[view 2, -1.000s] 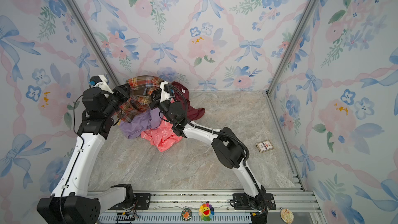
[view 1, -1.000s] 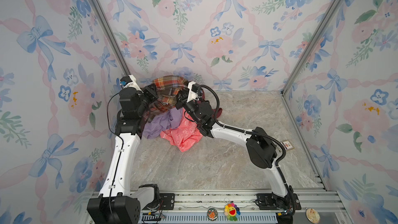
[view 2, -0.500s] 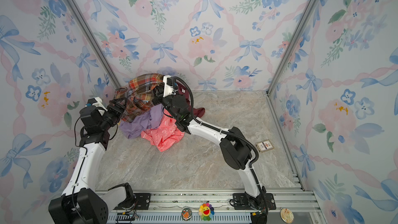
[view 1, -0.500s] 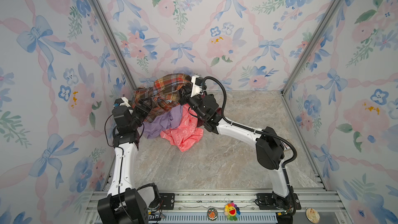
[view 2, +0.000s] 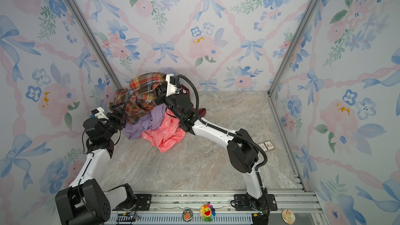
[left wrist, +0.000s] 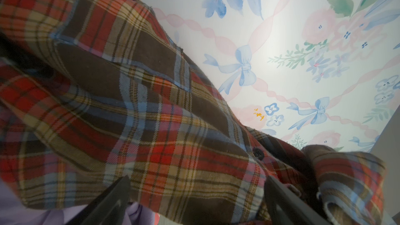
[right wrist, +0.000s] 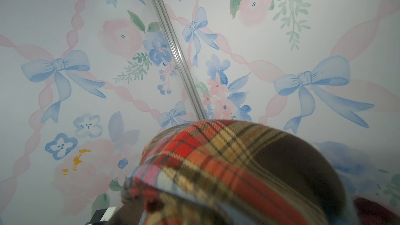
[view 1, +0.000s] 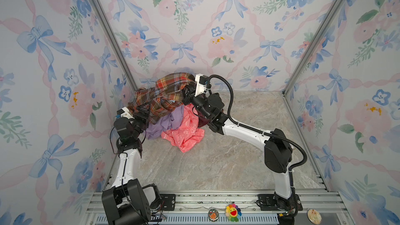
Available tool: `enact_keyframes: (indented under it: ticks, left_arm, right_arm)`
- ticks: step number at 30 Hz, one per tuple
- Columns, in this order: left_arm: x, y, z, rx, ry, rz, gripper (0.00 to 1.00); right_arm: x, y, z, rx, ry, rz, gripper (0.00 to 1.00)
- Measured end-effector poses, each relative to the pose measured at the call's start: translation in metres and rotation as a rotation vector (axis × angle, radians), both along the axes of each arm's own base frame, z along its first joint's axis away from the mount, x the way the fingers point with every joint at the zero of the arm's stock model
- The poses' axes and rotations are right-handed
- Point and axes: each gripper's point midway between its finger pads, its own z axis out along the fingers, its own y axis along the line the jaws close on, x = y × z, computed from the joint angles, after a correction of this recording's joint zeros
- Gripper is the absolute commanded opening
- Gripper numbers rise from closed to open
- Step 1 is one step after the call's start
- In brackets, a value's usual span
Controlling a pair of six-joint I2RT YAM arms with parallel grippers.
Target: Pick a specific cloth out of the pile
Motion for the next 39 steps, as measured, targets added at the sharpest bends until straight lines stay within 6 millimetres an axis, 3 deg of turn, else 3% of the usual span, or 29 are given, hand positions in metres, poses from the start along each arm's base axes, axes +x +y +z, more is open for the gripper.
enact_keyframes:
  ticks: [10,11,12,14,15,22,25,28,31,34,39]
  left_arm:
    - [0.043,0.005,-0.012,-0.093,0.012,0.004,0.98]
    - [0.05,0.004,-0.01,-0.094,0.009,-0.003,0.94]
    - [0.055,0.002,-0.008,-0.099,0.006,-0.008,0.77]
    - [0.065,0.0,-0.004,-0.1,-0.004,-0.017,0.15]
    - [0.07,-0.001,-0.003,-0.099,-0.007,-0.02,0.0]
    - [0.084,-0.001,0.01,-0.075,-0.031,-0.015,0.0]
    - [0.087,0.003,0.025,-0.041,-0.042,0.002,0.0]
    - [0.089,0.004,0.06,0.018,-0.091,0.016,0.0]
    - [0.09,-0.003,0.113,0.099,-0.175,0.016,0.0]
    - [0.088,-0.023,0.181,0.204,-0.281,-0.002,0.0]
    - [0.065,-0.078,0.276,0.341,-0.468,-0.072,0.0]
  right_arm:
    - [-0.027,0.007,0.014,-0.005,-0.035,0.06,0.0]
    - [-0.029,0.009,0.014,-0.01,-0.04,0.063,0.0]
    - [-0.031,0.01,0.014,-0.014,-0.042,0.067,0.0]
    - [-0.035,0.013,0.014,-0.021,-0.049,0.074,0.0]
    - [-0.035,0.013,0.014,-0.022,-0.05,0.074,0.0]
    - [-0.034,0.013,0.004,-0.042,-0.042,0.069,0.0]
    - [-0.03,0.009,-0.003,-0.055,-0.031,0.061,0.0]
    - [-0.027,0.005,-0.011,-0.07,-0.019,0.054,0.0]
    - [-0.021,0.0,-0.017,-0.081,-0.006,0.036,0.0]
    - [-0.013,-0.004,-0.021,-0.092,0.006,0.02,0.0]
    - [-0.006,-0.008,-0.025,-0.098,0.031,0.006,0.0]
